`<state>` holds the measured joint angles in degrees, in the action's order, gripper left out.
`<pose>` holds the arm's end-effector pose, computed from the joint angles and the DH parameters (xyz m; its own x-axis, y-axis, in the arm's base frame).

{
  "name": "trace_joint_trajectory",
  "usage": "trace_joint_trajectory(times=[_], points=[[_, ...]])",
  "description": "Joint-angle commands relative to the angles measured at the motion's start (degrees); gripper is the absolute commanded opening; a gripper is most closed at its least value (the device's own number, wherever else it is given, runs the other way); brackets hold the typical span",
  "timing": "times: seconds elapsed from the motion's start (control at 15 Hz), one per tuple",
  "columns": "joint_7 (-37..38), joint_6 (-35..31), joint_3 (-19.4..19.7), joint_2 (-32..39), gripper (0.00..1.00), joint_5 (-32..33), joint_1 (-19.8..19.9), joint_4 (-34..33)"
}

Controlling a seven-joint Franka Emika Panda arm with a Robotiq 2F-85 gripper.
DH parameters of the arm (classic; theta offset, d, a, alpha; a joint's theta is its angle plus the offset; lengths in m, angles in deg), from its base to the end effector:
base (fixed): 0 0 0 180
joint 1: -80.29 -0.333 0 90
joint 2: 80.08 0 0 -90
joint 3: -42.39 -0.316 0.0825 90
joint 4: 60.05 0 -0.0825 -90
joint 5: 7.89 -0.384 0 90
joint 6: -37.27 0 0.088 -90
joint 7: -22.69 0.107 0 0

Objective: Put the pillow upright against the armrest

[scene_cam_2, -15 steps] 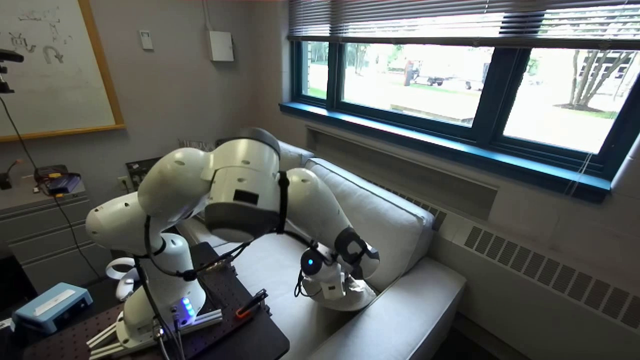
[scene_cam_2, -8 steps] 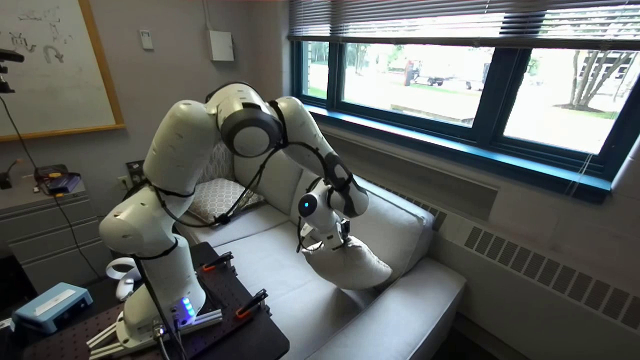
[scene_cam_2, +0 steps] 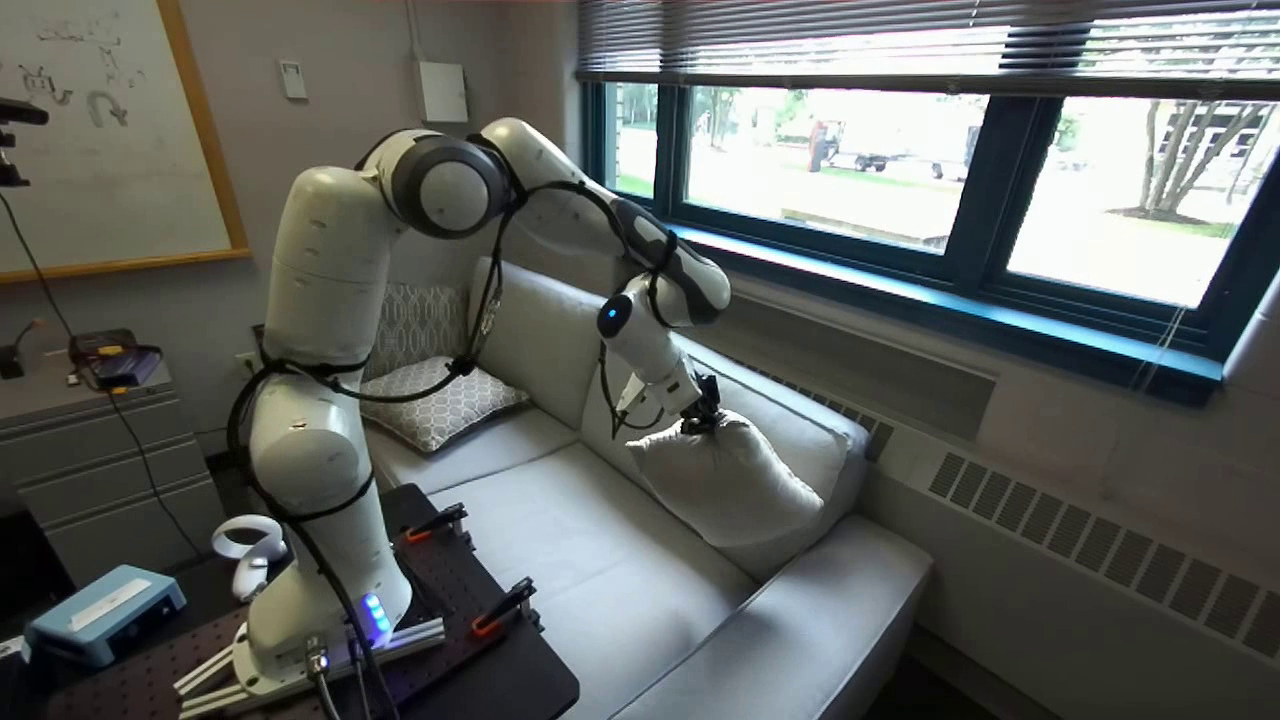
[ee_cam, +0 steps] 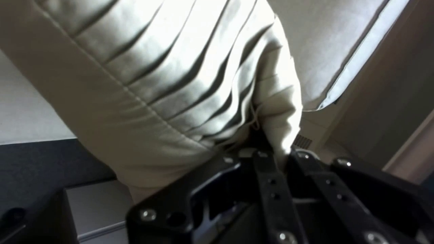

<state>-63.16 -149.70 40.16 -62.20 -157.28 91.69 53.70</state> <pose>0.5163 -0.1355 0.2865 0.1410 -0.9339 0.3286 -0.7420 -0.3194 -0.5894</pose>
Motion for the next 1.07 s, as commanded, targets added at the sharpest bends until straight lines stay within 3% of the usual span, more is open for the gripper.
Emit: trace_joint_trajectory(times=[0.0, 0.07, 0.33, 0.4, 0.6, 0.8, 0.87, 1.0], points=[[1.1, -1.0, 7.3, 7.0, 0.02, 0.0, -6.7, -5.7], [1.6, -0.6, 8.7, 9.6, 0.02, 0.0, -8.3, -7.0], [2.7, 0.5, 7.0, 20.1, 0.02, 0.0, -9.4, -13.9], [12.4, 0.6, 7.7, 22.5, 0.02, 8.2, -12.0, -14.8], [24.7, -0.2, 6.4, 29.2, 0.02, 19.1, -13.1, -19.2], [39.5, 0.2, 7.4, 30.6, 0.02, 31.6, -15.0, -19.4], [34.5, -1.2, 6.2, 30.3, 0.02, 27.6, -13.3, -20.9], [36.2, -1.5, 8.7, 28.3, 0.02, 27.5, -15.2, -20.5]])
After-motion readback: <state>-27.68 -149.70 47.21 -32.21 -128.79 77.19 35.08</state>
